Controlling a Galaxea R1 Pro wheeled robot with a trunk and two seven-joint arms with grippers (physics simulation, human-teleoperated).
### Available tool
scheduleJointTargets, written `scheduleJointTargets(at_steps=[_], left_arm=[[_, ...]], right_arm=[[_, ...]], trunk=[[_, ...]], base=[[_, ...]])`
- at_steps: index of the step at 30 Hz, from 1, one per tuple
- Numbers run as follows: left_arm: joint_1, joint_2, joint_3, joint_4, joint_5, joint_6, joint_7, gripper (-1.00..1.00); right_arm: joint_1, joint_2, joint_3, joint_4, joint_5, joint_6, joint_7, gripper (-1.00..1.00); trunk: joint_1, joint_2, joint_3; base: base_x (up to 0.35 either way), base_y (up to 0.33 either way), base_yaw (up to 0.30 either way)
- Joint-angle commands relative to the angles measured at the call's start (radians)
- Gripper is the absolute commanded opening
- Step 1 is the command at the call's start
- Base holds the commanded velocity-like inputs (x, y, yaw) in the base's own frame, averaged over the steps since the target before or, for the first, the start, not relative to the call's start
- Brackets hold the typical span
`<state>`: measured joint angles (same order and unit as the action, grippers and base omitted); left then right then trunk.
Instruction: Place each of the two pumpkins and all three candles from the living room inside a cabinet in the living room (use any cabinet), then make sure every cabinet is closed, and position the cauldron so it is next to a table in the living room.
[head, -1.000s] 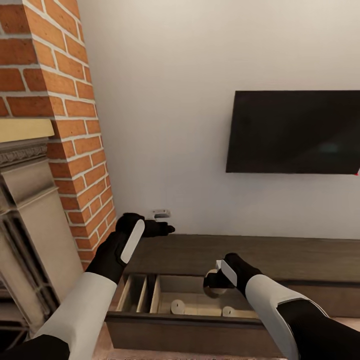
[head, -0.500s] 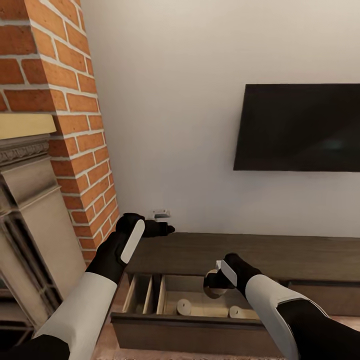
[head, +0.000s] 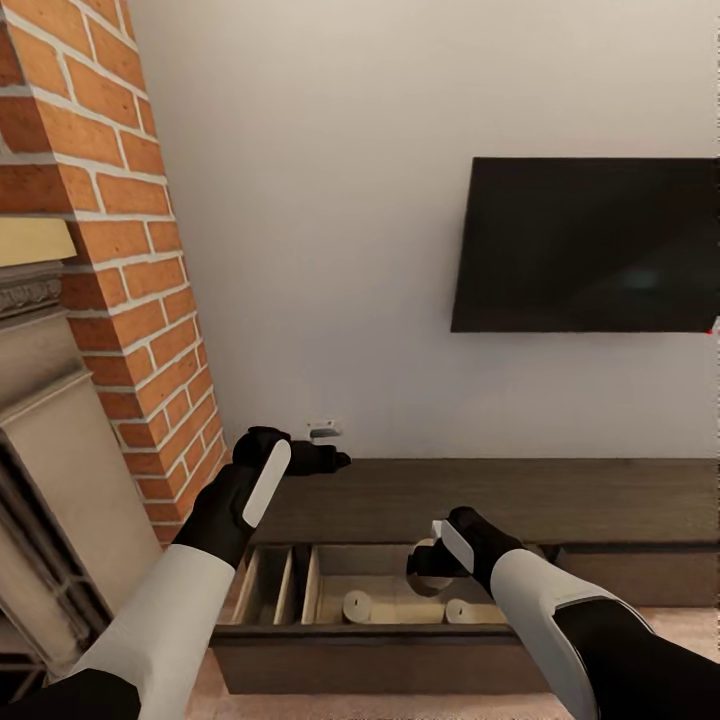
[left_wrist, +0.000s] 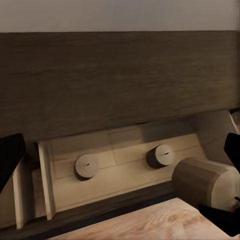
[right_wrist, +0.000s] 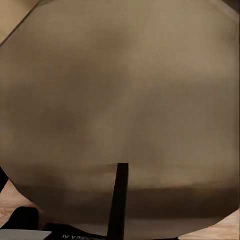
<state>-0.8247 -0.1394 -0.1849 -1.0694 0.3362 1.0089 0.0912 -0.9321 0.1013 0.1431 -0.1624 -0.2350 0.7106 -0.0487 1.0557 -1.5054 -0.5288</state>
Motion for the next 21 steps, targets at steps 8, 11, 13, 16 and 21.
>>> scheduleJointTargets(at_steps=[8,11,13,16,21], left_arm=[[-0.001,0.000,0.001,0.024,0.009,0.002,0.012,1.00],[-0.001,0.000,0.000,0.025,0.010,0.002,0.011,1.00],[-0.001,0.000,-0.001,0.024,0.010,0.002,0.008,1.00],[-0.001,-0.001,-0.003,0.022,0.011,0.003,0.006,1.00],[-0.001,-0.001,-0.037,-0.014,0.031,0.003,0.003,1.00]], right_arm=[[-0.001,0.000,0.013,0.000,-0.007,-0.003,-0.004,-1.00],[-0.001,0.000,0.014,0.000,-0.006,-0.004,-0.004,-1.00],[-0.001,0.001,0.014,-0.001,-0.006,-0.005,-0.003,-1.00],[-0.001,0.001,0.015,-0.001,-0.005,-0.005,-0.002,-1.00],[-0.001,0.001,0.017,0.000,-0.004,-0.005,-0.001,-1.00]], trunk=[[0.000,-0.001,-0.007],[0.000,-0.001,-0.007],[0.000,-0.001,-0.007],[0.000,-0.001,-0.007],[0.004,-0.008,-0.010]], base=[[0.141,0.070,-0.028],[0.213,0.119,-0.002],[0.070,0.039,-0.001],[0.029,0.016,0.000],[0.008,0.004,0.000]])
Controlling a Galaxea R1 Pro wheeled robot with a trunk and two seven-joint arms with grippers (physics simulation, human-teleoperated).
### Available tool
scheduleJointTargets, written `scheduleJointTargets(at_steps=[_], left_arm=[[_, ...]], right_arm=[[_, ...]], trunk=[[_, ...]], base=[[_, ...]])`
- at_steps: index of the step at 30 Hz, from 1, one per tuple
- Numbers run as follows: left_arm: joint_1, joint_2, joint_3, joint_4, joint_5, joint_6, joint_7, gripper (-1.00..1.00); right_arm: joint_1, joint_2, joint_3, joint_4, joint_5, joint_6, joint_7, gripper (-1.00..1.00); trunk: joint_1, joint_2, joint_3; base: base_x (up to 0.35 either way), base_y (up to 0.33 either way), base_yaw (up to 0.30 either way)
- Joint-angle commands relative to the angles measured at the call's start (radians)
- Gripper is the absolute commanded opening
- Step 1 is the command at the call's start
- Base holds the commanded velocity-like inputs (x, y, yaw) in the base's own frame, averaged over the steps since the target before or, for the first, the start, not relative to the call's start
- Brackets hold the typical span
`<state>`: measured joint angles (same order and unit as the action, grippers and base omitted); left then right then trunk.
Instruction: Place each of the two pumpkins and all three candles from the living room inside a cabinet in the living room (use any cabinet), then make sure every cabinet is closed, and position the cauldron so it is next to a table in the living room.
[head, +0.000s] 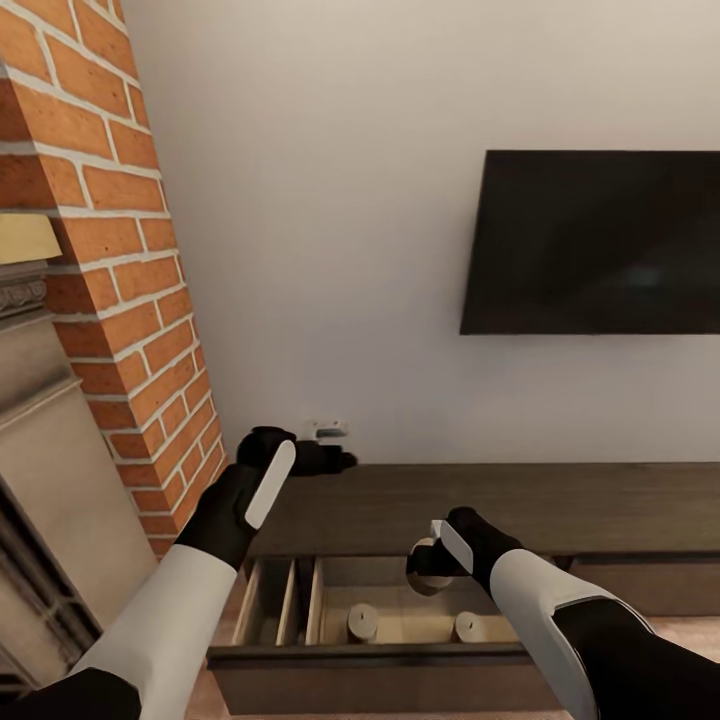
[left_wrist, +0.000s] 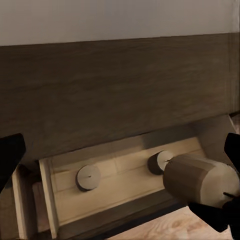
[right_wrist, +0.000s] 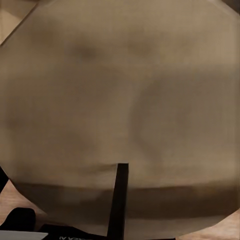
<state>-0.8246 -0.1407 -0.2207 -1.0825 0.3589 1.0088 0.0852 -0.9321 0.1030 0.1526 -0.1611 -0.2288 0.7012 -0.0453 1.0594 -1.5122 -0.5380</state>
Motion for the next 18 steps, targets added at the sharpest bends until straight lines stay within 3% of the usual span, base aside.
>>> scheduleJointTargets(at_steps=[1,6,12,18], left_arm=[[0.000,0.001,-0.008,-0.012,0.020,0.004,0.009,1.00],[0.001,0.001,-0.021,-0.048,0.050,0.004,0.010,1.00],[0.001,0.001,-0.050,-0.050,0.052,0.004,0.012,1.00],[0.001,0.001,-0.058,-0.051,0.052,0.004,0.014,1.00]], right_arm=[[-0.001,0.000,0.008,-0.002,-0.010,0.004,-0.005,-1.00],[0.000,0.000,0.006,-0.002,-0.009,0.004,-0.007,-1.00],[0.000,0.000,0.005,-0.002,-0.009,0.004,-0.007,-1.00],[0.000,0.000,0.005,-0.002,-0.009,0.004,-0.007,-1.00]], trunk=[[0.004,-0.008,-0.005],[0.023,-0.043,-0.027],[0.046,-0.085,-0.055],[0.069,-0.127,-0.084]], base=[[0.002,0.001,0.000],[0.000,0.000,0.000],[0.000,0.000,0.000],[0.000,0.000,0.000]])
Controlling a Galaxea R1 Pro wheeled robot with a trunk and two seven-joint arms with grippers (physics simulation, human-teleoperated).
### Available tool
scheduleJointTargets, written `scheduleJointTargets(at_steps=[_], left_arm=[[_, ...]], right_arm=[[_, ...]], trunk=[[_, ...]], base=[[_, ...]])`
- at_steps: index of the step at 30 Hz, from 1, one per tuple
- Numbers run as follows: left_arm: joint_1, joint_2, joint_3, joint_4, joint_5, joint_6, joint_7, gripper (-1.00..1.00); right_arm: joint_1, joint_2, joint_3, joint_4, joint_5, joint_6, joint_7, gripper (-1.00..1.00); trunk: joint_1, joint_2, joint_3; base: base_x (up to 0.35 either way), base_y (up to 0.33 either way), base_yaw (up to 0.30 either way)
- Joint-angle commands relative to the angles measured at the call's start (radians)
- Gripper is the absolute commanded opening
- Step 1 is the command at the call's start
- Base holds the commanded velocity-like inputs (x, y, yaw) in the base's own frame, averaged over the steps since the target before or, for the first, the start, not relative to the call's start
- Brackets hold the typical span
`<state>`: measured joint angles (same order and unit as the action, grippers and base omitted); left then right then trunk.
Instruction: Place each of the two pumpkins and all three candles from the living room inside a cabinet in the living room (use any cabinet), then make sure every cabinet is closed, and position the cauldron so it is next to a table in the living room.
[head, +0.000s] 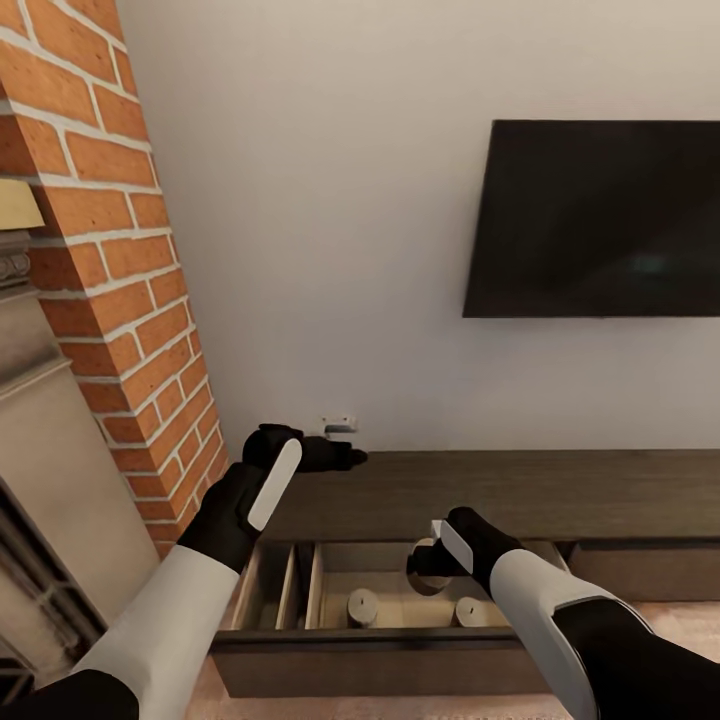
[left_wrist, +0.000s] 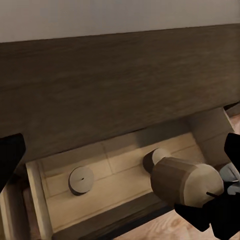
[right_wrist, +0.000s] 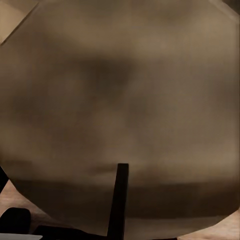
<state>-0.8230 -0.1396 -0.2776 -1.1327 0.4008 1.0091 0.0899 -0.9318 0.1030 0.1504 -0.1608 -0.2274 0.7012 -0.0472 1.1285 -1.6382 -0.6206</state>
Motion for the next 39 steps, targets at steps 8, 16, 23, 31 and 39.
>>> scheduleJointTargets(at_steps=[8,16,23,31,39], left_arm=[[-0.001,0.000,-0.002,0.000,0.010,0.003,0.011,1.00],[-0.001,0.000,-0.002,0.001,0.010,0.003,0.011,1.00],[-0.001,0.000,-0.002,0.004,0.009,0.002,0.015,1.00],[-0.001,0.000,-0.003,0.007,0.009,0.002,0.017,1.00],[-0.001,0.000,-0.003,0.007,0.009,0.002,0.016,1.00]], right_arm=[[-0.001,0.000,0.010,-0.002,-0.010,0.004,-0.004,-1.00],[0.000,0.000,0.010,-0.002,-0.010,0.004,-0.003,-1.00],[-0.001,0.000,0.010,-0.002,-0.010,0.004,-0.003,-1.00],[0.000,0.000,0.010,-0.002,-0.011,0.002,-0.003,-1.00],[0.001,0.000,0.009,-0.002,-0.012,-0.001,-0.003,-1.00]], trunk=[[0.031,-0.057,-0.039],[0.058,-0.106,-0.074],[0.058,-0.106,-0.085],[0.058,-0.106,-0.093],[0.058,-0.106,-0.093]], base=[[0.000,0.000,0.000],[0.000,0.000,0.000],[0.000,0.000,0.000],[0.117,0.000,0.000],[0.203,0.000,0.000]])
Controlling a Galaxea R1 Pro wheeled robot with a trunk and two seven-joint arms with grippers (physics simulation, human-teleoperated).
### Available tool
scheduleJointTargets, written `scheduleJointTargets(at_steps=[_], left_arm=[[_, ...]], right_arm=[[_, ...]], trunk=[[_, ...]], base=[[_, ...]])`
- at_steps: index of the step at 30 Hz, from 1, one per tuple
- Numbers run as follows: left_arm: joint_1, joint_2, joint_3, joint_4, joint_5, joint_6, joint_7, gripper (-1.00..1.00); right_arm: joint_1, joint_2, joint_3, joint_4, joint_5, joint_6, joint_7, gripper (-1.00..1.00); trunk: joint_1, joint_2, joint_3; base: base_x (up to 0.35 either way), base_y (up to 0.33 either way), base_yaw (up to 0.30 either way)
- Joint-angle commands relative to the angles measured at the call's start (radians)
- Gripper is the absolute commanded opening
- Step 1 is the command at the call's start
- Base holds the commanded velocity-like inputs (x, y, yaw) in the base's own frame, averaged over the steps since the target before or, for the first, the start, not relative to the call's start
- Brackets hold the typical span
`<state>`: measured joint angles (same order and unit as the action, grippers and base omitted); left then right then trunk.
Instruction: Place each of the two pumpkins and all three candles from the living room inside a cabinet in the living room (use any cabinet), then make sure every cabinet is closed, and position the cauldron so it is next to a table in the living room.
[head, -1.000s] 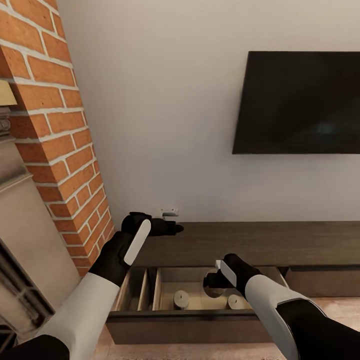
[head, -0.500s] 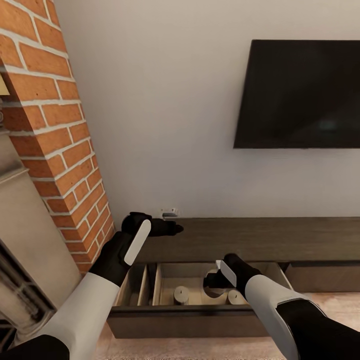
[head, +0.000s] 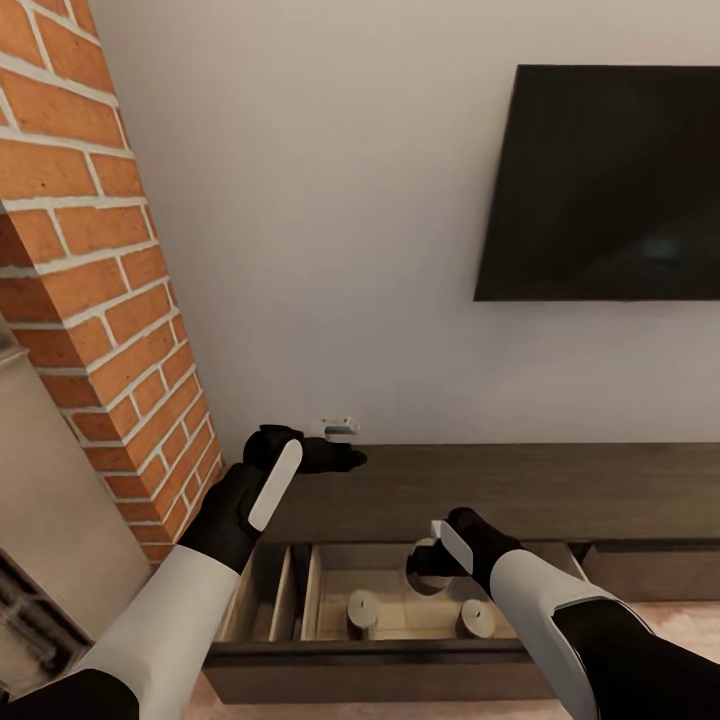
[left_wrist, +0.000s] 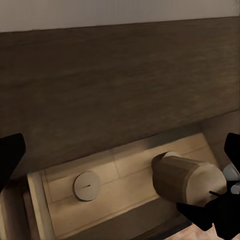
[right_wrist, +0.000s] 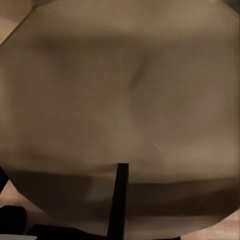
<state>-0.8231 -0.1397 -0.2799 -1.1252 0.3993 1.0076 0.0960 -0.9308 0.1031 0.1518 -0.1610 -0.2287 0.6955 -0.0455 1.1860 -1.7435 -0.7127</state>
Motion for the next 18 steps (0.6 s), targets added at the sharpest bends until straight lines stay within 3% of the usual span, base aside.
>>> scheduleJointTargets(at_steps=[1,6,18], left_arm=[[-0.001,0.000,-0.001,-0.001,0.010,0.003,0.010,1.00],[-0.001,0.000,-0.002,-0.001,0.010,0.003,0.010,1.00],[-0.001,0.000,-0.002,-0.001,0.010,0.003,0.010,1.00]], right_arm=[[0.000,0.000,0.008,-0.002,-0.011,0.004,-0.005,-1.00],[0.000,0.000,0.008,-0.002,-0.011,0.004,-0.005,-1.00],[0.000,0.000,0.006,-0.002,-0.011,0.004,-0.005,-1.00]], trunk=[[0.000,0.000,-0.001],[0.004,-0.007,-0.004],[0.050,-0.091,-0.056]], base=[[0.028,0.000,0.000],[0.012,0.000,0.000],[0.000,0.000,0.017]])
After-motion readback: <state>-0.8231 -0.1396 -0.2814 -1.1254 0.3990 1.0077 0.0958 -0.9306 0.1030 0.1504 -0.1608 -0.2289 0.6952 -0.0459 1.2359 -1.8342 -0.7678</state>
